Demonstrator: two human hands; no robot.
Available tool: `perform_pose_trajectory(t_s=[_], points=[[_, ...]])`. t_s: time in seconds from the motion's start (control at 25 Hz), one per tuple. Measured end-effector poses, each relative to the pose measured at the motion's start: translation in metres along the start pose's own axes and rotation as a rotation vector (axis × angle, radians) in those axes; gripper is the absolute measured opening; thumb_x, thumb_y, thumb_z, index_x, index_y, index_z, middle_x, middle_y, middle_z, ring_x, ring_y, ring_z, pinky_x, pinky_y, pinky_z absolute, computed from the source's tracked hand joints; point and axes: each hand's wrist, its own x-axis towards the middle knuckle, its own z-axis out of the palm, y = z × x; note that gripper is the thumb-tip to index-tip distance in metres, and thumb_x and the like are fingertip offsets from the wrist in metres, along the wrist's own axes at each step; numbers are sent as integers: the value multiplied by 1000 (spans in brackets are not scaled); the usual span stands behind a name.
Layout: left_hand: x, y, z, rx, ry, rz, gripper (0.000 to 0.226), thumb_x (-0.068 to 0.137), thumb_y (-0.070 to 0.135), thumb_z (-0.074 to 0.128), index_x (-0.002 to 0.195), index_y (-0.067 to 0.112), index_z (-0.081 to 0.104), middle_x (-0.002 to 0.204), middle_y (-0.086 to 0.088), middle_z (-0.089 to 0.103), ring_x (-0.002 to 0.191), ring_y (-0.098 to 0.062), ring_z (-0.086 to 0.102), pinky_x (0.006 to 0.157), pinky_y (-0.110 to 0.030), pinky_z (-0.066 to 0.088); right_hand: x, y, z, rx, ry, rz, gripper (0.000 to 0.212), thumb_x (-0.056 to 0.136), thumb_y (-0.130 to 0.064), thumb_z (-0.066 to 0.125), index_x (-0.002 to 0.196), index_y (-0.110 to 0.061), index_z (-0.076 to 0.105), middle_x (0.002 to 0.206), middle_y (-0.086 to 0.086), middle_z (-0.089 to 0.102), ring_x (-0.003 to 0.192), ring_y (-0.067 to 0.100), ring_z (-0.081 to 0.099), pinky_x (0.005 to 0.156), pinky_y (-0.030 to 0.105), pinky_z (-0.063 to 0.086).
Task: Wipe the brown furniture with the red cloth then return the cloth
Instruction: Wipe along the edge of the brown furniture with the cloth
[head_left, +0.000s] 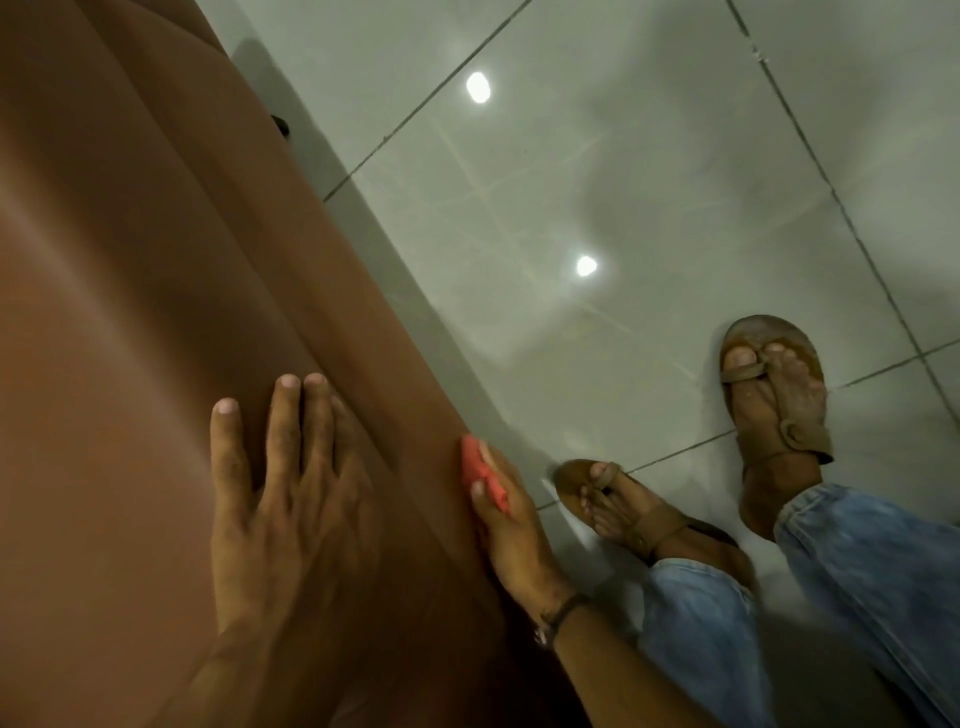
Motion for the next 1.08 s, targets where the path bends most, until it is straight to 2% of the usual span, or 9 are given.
perform_pose_trajectory(t_s=[0.12, 0.24, 0.4, 0.6, 0.76, 0.84, 0.88, 1.0, 1.08], points=[[0, 3, 1, 28, -3, 9, 69, 91, 23, 45, 148, -15, 49, 161, -34, 50, 156, -51, 39, 130, -72, 6, -52, 25, -8, -100, 14, 41, 76, 88, -80, 36, 158, -52, 30, 172, -27, 18, 161, -3, 5, 134, 42, -1], [1, 4, 3, -19, 16, -1, 68, 90, 22, 44, 147, -16, 49, 161, -35, 49, 156, -51, 39, 130, -70, 2, -45, 24, -5, -102, -59, 27, 68, 93, -73, 36, 158, -54, 30, 172, -28, 16, 161, -1, 0, 134, 40, -3], [-1, 1, 1, -42, -3, 4, 70, 88, 22, 46, 146, -16, 49, 160, -35, 50, 155, -51, 41, 131, -68, 0, -59, 46, -14, -45, 75, 172, 47, 88, -77, 39, 131, -89, 24, 169, -30, 19, 163, 6, 8, 134, 53, 5], [-2, 2, -3, -60, -48, -22, 72, 89, 24, 43, 147, -17, 47, 162, -35, 48, 158, -51, 37, 131, -71, 4, -25, -10, 16, -164, -38, -102, 70, 92, -75, 34, 158, -53, 30, 173, -27, 16, 162, -2, 2, 132, 35, -3], [-3, -5, -8, -55, -122, 4, 69, 90, 22, 41, 147, -16, 49, 161, -34, 49, 157, -50, 39, 131, -67, 1, 5, -2, 6, 12, 20, 15, 60, 94, -73, 47, 152, -59, 39, 170, -25, 28, 160, 2, 18, 134, 48, 11], [-4, -6, -13, -21, -120, 7, 70, 93, 23, 29, 149, -15, 46, 162, -35, 46, 158, -50, 36, 131, -67, 0, -20, -9, 12, -4, 37, 22, 62, 93, -72, 45, 153, -58, 36, 169, -28, 25, 158, -5, 12, 135, 48, 5], [-3, -3, -15, -3, -102, 2, 75, 94, 26, 18, 154, -14, 37, 167, -36, 38, 162, -50, 27, 131, -68, -4, -27, -22, 17, -46, 10, -35, 67, 93, -70, 44, 156, -52, 34, 170, -28, 22, 158, -7, 8, 135, 45, 0], [-2, 4, -23, 42, -129, 24, 76, 92, 29, -11, 157, -9, -19, 176, -33, -14, 164, -49, -22, 123, -71, -28, 5, -72, 43, -120, -116, -217, 64, 100, -59, 46, 160, -44, 32, 174, -22, 17, 160, -1, 0, 131, 35, -3], [1, 4, -24, 54, -185, 32, 71, 97, 25, -6, 158, -7, -21, 176, -30, -21, 163, -47, -27, 123, -72, -28, 40, -80, 45, -26, -89, -213, 66, 97, -63, 47, 159, -41, 39, 173, -20, 25, 162, 4, 10, 134, 42, 6]])
